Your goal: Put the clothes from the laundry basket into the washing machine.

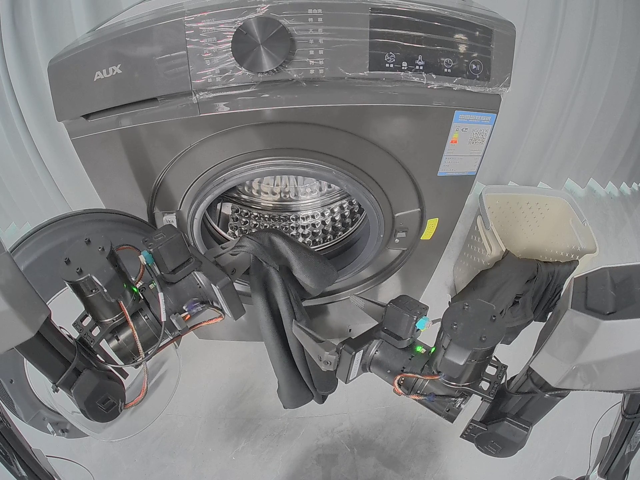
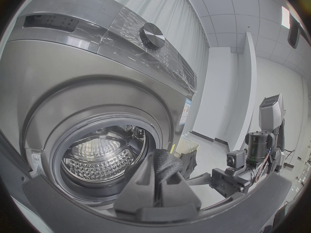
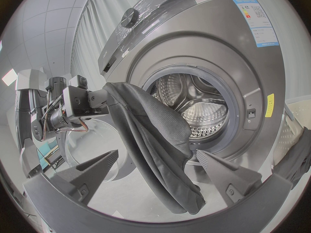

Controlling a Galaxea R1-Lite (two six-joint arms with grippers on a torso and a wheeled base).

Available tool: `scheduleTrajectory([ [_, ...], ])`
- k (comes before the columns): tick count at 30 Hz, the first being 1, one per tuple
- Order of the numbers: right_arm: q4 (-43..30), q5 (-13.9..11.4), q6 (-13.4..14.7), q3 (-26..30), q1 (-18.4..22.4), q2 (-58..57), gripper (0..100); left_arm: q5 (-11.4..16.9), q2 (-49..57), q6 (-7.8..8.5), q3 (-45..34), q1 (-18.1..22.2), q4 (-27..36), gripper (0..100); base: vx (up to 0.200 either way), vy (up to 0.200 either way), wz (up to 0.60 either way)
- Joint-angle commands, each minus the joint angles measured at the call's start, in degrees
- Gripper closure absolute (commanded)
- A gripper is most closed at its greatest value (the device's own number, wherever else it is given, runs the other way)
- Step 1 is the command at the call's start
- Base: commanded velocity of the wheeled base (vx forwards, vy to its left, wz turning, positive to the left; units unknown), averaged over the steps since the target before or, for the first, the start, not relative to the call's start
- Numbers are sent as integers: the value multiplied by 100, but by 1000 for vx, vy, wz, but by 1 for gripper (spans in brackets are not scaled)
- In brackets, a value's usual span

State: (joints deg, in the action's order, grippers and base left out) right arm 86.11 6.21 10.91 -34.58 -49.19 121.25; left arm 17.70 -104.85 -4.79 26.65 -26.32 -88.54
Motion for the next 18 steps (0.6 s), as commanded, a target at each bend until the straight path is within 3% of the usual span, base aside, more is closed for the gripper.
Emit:
scheduleTrajectory([
  [1, 11, -23, -19, -75, -82, -31, 0, -109, -18, 4, 16, -31, 3, 100, 0, 0, 0],
  [7, -51, -111, -124, -541, -240, 101, 0, -153, -97, -4, 86, -66, -5, 100, 0, 0, 0],
  [14, -271, -102, -186, -1446, -152, 567, 0, -302, -106, -22, 174, -66, -5, 100, 0, 0, 0],
  [18, -385, -67, -203, -1613, -170, 672, 0, -320, -132, -39, 209, -66, 3, 100, 0, 0, 0],
])
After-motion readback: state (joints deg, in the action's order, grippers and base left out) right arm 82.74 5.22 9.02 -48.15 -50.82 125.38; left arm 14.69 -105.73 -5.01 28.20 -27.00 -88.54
